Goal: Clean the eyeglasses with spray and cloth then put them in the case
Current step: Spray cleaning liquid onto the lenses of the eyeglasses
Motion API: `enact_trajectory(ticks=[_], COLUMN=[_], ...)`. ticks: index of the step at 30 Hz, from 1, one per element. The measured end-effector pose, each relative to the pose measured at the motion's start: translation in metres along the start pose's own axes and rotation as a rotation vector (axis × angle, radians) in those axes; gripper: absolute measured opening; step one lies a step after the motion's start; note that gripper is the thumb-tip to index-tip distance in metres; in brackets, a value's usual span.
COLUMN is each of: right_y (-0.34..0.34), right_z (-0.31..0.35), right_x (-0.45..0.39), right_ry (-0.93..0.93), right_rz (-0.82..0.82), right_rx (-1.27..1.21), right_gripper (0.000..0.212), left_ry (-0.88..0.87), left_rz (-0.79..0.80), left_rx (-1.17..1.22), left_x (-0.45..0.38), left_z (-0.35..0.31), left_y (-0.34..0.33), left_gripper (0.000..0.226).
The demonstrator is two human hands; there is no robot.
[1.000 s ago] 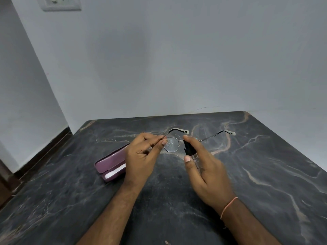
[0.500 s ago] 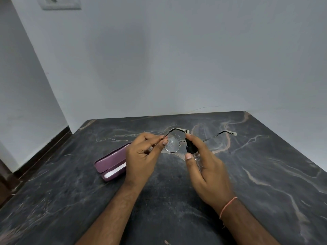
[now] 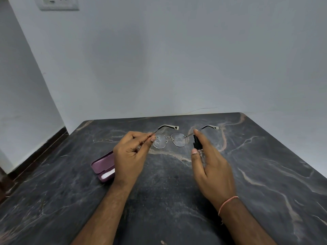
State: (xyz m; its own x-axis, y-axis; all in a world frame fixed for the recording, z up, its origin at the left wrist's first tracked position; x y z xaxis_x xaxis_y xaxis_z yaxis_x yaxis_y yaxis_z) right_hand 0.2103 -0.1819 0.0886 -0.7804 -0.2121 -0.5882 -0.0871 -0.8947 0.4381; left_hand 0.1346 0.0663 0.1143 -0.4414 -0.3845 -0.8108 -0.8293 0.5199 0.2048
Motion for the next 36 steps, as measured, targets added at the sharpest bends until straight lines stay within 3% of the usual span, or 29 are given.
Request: enact_trajectory(ticks=[21, 30, 36], right_y=[0.005, 0.004, 0.001], right_z=[-0.005, -0.009, -0.042], right_x=[-0.001, 0.000, -0.005], right_ry=[-0.009, -0.028, -0.174], right_rz=[-0.028, -0.047, -0.084], right_rx=[-0.013, -0.085, -0.239], right_gripper=[0.043, 0.053, 0.044], left_ry=[0.011, 0.040, 0.104], left_rz=[-0.002, -0.013, -0.014], left_rx=[0.014, 0.019, 0.056], left_x=[0.000, 0.000, 0.000], left_z=[-0.001, 0.004, 0.013], left_y=[0.001, 0.001, 0.000], left_gripper=[0.018, 0.017, 0.017])
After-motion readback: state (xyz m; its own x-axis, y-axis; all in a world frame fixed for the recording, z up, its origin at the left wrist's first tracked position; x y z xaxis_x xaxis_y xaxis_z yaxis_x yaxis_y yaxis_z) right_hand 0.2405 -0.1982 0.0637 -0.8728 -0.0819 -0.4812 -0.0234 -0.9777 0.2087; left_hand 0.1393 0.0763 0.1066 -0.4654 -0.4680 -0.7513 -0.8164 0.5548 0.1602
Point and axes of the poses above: each hand's wrist, its own x-axis away from the middle knuckle, its own y-axis out of the back of the hand, z = x × y, the point moved 10 cm from there along -x, towards the middle knuckle, and after that the axes turned 5 degrees about -x, right-handed, at the moved point
